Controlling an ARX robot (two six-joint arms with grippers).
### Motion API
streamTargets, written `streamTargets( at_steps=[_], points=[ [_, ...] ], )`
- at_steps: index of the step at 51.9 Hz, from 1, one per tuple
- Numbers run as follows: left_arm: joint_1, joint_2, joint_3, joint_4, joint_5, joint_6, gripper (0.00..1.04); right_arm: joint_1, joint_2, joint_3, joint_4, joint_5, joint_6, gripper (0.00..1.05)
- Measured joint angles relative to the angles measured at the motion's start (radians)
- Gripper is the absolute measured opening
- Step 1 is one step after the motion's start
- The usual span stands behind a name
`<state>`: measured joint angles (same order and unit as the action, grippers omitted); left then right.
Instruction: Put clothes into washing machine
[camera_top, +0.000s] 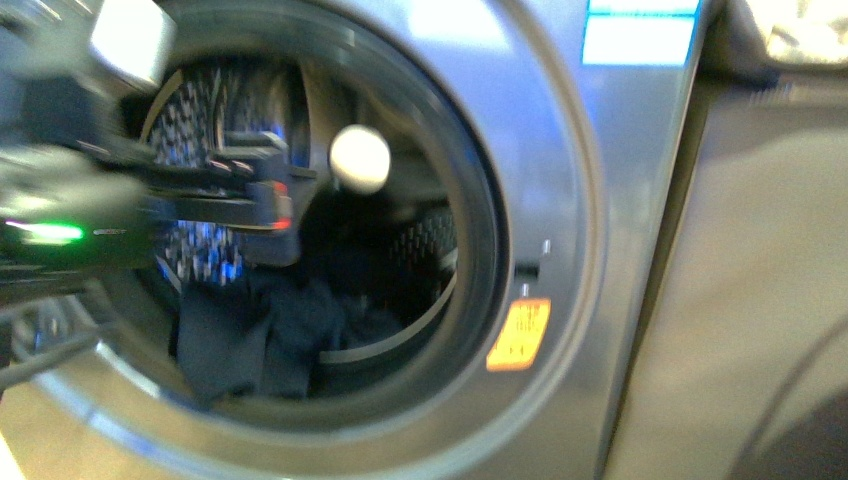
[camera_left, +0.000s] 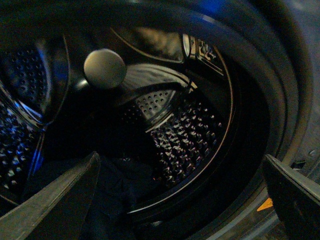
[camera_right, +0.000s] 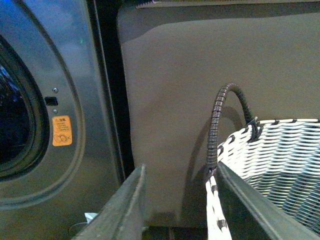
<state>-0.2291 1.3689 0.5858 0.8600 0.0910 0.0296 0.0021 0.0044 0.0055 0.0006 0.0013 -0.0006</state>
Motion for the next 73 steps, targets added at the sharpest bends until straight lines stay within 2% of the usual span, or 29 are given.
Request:
streamTargets(
  at_steps=[5, 8, 10, 12, 29, 36, 40, 44, 65, 73],
  points=[
    [0.011, -0.149, -0.014, -0.09, 0.011, 0.025, 0.98, 0.0, 0.0, 0.0, 0.0, 0.0, 0.0, 0.71],
    [0.002, -0.226, -0.015, -0.228, -0.154, 0.006, 0.88, 0.0, 0.0, 0.0, 0.0, 0.0, 0.0, 0.81],
    [0.01, -0.285, -0.057, -0.28, -0.265, -0.008, 0.78, 0.0, 0.0, 0.0, 0.0, 0.0, 0.0, 0.9],
    [0.024, -0.321, -0.105, -0.279, -0.277, -0.013, 0.69, 0.0, 0.0, 0.0, 0.0, 0.0, 0.001, 0.99],
    [0.117, -0.518, -0.357, -0.247, -0.196, -0.029, 0.03, 0.0, 0.0, 0.0, 0.0, 0.0, 0.0, 0.97],
    [0.14, -0.589, -0.416, -0.253, -0.175, -0.03, 0.04, 0.0, 0.0, 0.0, 0.0, 0.0, 0.001, 0.97],
    [0.19, -0.624, -0.441, -0.269, -0.108, -0.031, 0.04, 0.0, 0.0, 0.0, 0.0, 0.0, 0.001, 0.97],
    [0.224, -0.682, -0.472, -0.294, -0.097, -0.031, 0.04, 0.0, 0.0, 0.0, 0.0, 0.0, 0.001, 0.97],
    [0.227, -0.899, -0.542, -0.431, -0.091, -0.031, 0.04, 0.0, 0.0, 0.0, 0.0, 0.0, 0.001, 0.97],
    [0.227, -0.94, -0.577, -0.431, -0.091, -0.031, 0.04, 0.0, 0.0, 0.0, 0.0, 0.0, 0.0, 0.97]
  ],
)
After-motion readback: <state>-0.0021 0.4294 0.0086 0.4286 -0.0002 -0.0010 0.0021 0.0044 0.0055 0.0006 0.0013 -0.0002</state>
